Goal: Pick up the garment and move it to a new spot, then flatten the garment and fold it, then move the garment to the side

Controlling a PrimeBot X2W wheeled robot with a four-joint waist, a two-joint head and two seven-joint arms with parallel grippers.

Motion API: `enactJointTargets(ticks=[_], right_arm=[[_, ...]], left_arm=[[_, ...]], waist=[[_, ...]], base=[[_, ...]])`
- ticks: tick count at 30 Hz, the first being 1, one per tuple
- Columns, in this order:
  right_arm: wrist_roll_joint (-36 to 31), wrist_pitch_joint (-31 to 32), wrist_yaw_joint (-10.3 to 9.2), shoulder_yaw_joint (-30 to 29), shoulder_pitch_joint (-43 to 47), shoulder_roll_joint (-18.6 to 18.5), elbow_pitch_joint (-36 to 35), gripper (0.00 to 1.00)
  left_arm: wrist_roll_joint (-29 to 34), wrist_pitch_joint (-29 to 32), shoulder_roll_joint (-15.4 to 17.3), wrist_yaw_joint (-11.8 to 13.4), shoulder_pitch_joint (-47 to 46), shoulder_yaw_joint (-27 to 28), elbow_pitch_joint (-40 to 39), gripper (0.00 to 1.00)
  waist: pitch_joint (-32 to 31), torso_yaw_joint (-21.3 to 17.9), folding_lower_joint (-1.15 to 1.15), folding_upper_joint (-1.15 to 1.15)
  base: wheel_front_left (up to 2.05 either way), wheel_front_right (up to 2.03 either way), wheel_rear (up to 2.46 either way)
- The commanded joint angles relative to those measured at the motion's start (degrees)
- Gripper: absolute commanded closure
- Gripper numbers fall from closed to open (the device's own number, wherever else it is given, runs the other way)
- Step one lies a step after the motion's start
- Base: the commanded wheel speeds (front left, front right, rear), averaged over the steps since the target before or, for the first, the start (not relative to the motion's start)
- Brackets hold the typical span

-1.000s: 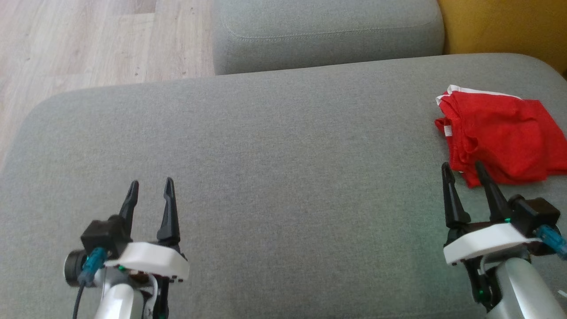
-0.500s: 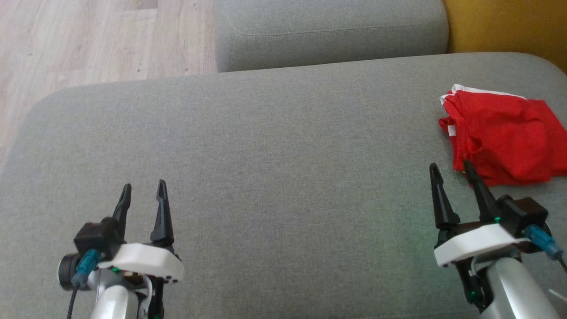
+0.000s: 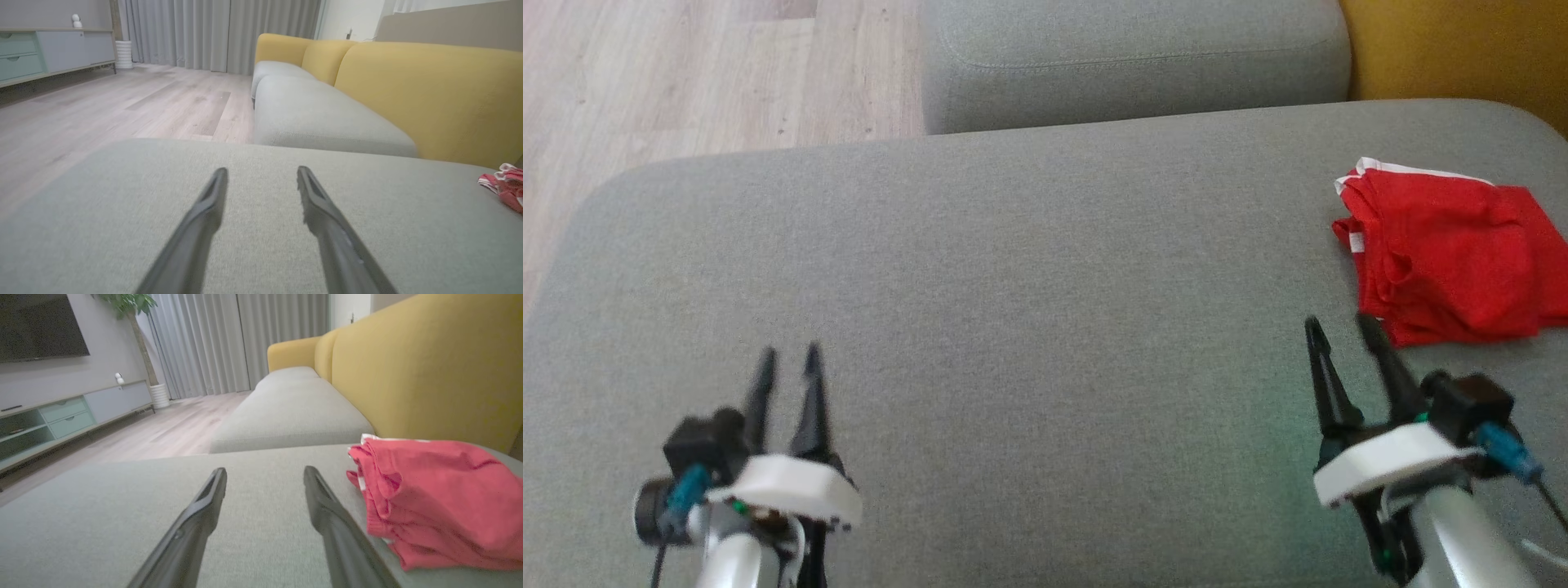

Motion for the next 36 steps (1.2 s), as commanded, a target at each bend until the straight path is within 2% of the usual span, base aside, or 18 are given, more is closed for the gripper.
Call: enactJointTargets(ticks=[1,36], right_arm=[[0.07,0.08,0.0,0.06,0.3,0.03,0.69,1.0],[19.94,5.57,-0.01,-4.0,1.52,1.72,-1.15,1.0]], left_arm=[[-0.07,0.13,-0.02,-0.01,0.28,0.0,0.8,1.0],[-21.24,5.72,0.0,-2.36,0.15,2.97,1.06,1.0]], waist=[[0.0,0.0,0.0,0.0],[0.23,0.01,0.0,0.0]], base=[[0.0,0.0,0.0],[0.0,0.0,0.0]])
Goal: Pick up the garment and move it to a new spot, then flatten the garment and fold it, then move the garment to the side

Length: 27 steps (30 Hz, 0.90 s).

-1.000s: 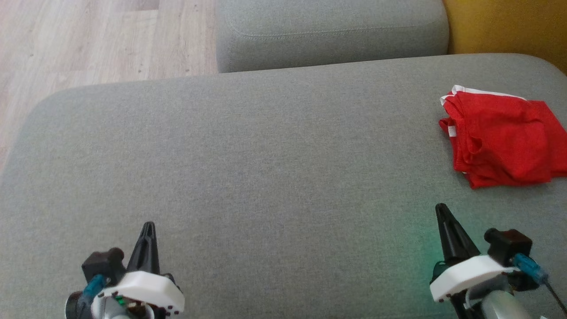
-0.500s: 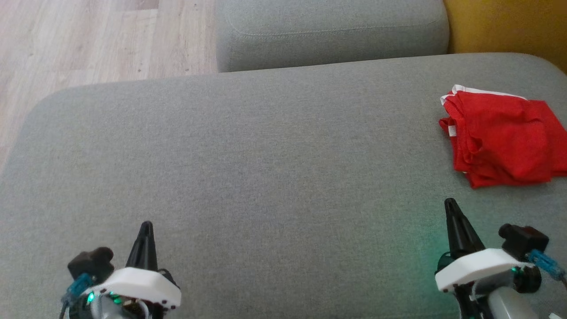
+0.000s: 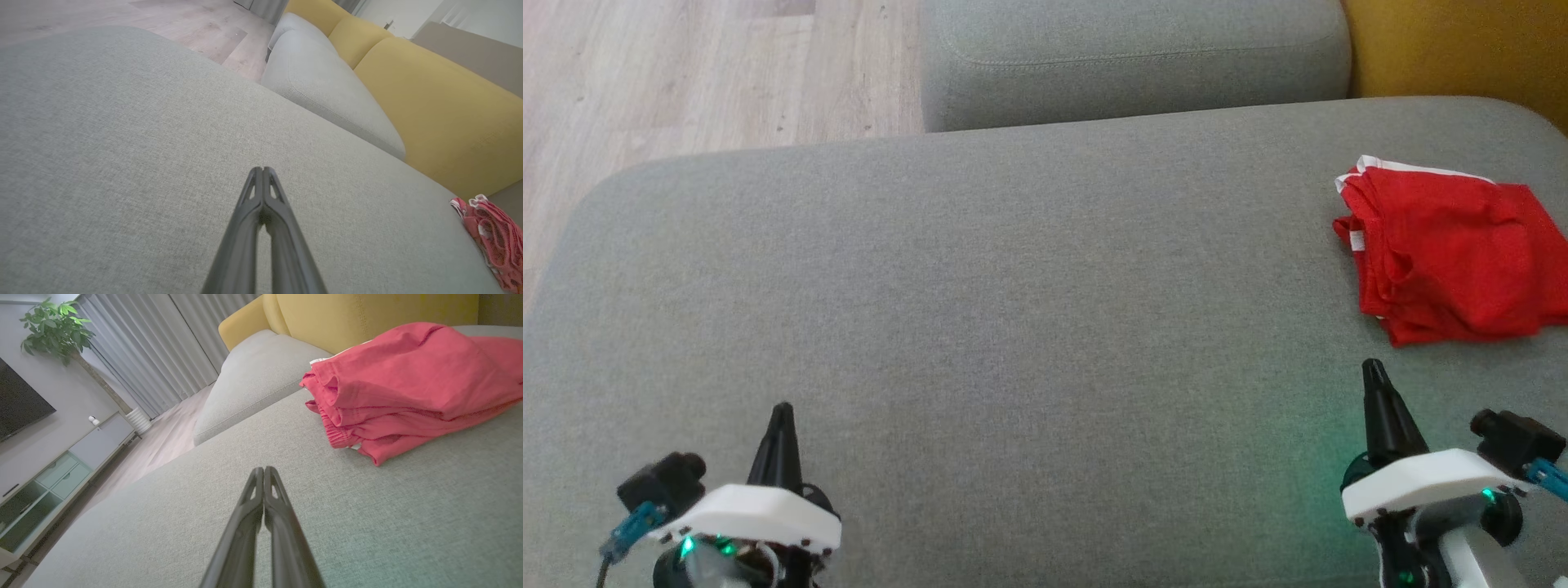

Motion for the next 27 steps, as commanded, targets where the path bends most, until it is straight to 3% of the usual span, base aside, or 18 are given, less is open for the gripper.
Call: enactJointTargets(ticks=[1,27], right_arm=[[1.82,0.39,-0.01,-0.37,-2.72,0.18,-2.31,1.0],[17.6,4.69,-0.02,-3.64,-2.51,1.49,-4.7,1.0]], left_arm=[[-1.85,0.4,0.27,-0.4,-3.41,1.15,-2.23,1.0],[-18.68,4.69,0.32,-2.27,-4.26,3.53,-3.08,1.0]], waist=[[0.01,0.0,0.0,0.0],[0.19,0.01,0.0,0.0]], base=[[0.0,0.0,0.0],[0.0,0.0,0.0]])
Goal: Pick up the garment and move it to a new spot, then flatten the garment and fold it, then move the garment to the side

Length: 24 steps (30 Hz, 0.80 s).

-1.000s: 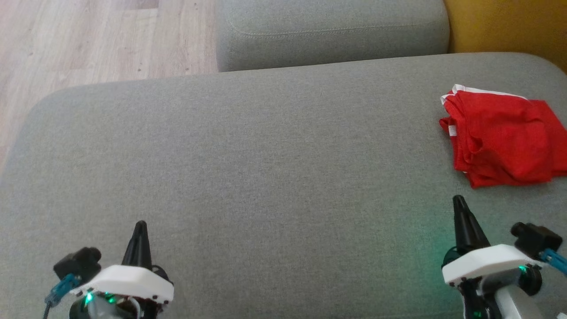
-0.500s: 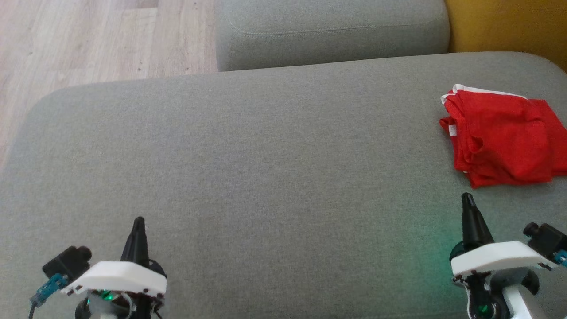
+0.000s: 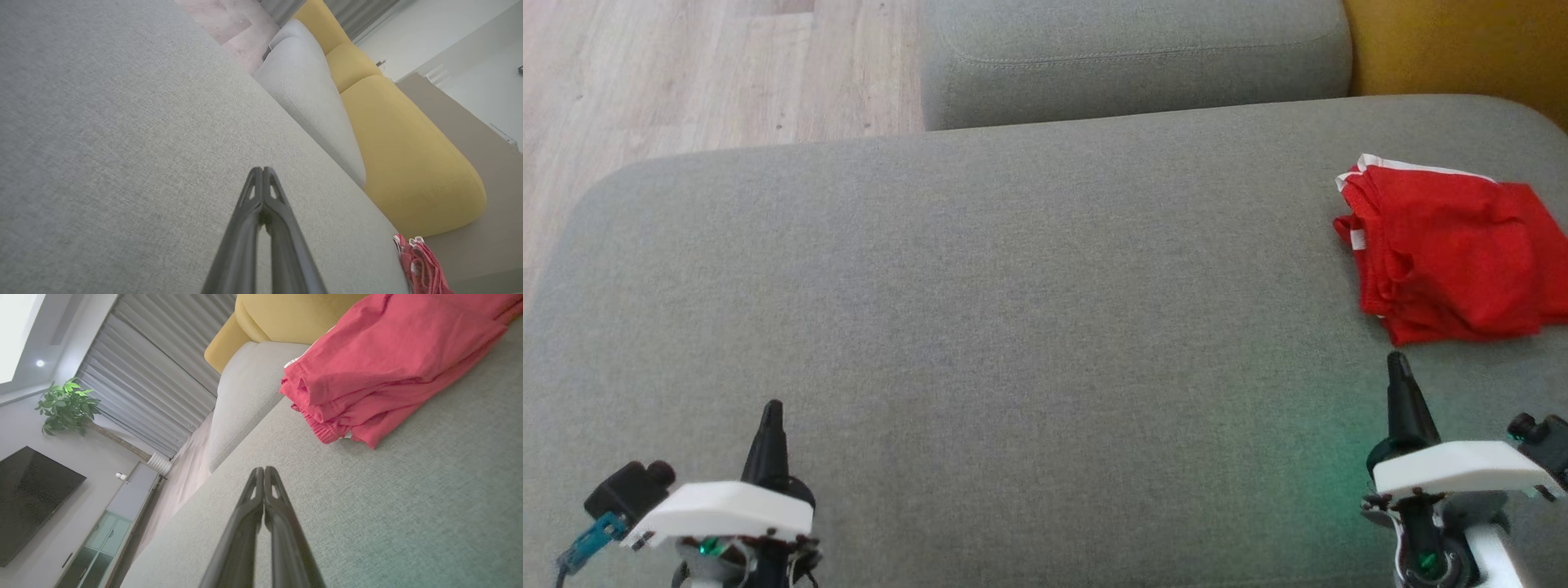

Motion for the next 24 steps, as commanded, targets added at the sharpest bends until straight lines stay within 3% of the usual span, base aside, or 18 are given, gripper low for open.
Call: enactJointTargets(ticks=[1,24], right_arm=[[1.37,0.29,-0.02,0.09,-2.51,0.0,-2.36,1.0],[15.34,4.1,-0.03,-2.81,-2.33,1.16,-4.47,1.0]], left_arm=[[-1.35,0.42,0.33,-0.3,-3.71,1.66,-2.3,1.0],[-16.24,4.21,0.38,-1.95,-4.47,3.76,-3.05,1.0]], waist=[[0.01,0.0,0.0,0.0],[0.16,0.01,0.0,0.0]], base=[[0.0,0.0,0.0],[0.0,0.0,0.0]])
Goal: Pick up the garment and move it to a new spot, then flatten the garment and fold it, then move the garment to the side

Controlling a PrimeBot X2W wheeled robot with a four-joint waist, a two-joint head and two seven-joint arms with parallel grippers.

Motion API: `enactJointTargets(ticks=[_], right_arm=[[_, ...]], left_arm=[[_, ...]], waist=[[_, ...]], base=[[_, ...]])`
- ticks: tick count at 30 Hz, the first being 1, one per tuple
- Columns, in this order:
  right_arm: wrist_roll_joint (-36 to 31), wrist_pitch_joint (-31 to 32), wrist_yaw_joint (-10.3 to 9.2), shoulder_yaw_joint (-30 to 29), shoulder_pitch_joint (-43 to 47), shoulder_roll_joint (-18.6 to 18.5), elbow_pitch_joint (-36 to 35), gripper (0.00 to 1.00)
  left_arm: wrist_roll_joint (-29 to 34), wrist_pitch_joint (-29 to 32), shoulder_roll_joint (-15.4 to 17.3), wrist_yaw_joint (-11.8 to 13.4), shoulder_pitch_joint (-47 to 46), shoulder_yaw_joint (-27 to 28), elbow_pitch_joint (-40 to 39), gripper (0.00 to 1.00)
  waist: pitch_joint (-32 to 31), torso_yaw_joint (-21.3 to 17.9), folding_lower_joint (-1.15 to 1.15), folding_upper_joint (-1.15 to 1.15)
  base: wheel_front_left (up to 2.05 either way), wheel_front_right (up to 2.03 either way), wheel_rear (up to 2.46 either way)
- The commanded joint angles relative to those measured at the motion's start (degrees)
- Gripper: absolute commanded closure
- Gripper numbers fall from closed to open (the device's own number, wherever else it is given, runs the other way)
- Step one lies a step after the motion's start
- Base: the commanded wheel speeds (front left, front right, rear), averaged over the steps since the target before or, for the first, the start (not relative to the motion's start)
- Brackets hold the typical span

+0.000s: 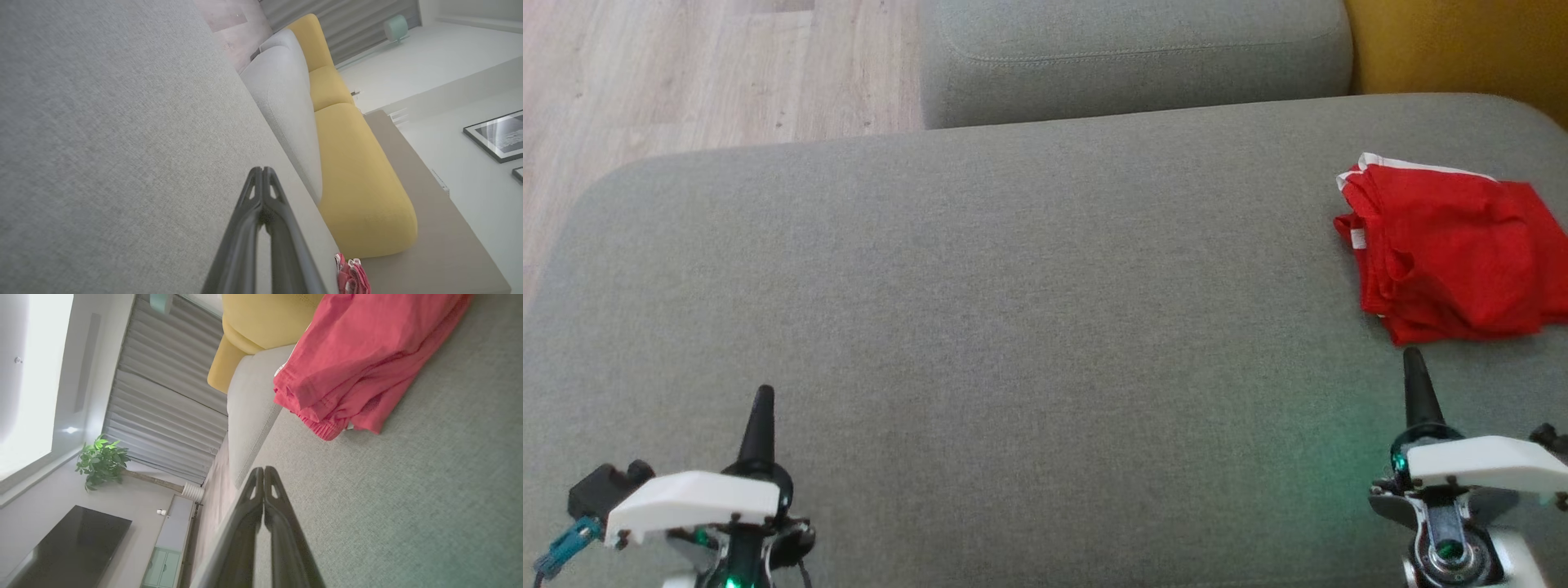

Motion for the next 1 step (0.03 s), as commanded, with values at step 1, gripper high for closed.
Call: enactJointTargets(ticks=[1], right_arm=[[2.09,0.65,-0.03,0.13,-2.33,-0.19,-2.5,1.0]], left_arm=[[-2.13,0.44,0.39,-0.57,-3.34,1.95,-2.27,1.0]], waist=[[0.02,0.0,0.0,0.0]], base=[[0.0,0.0,0.0]])
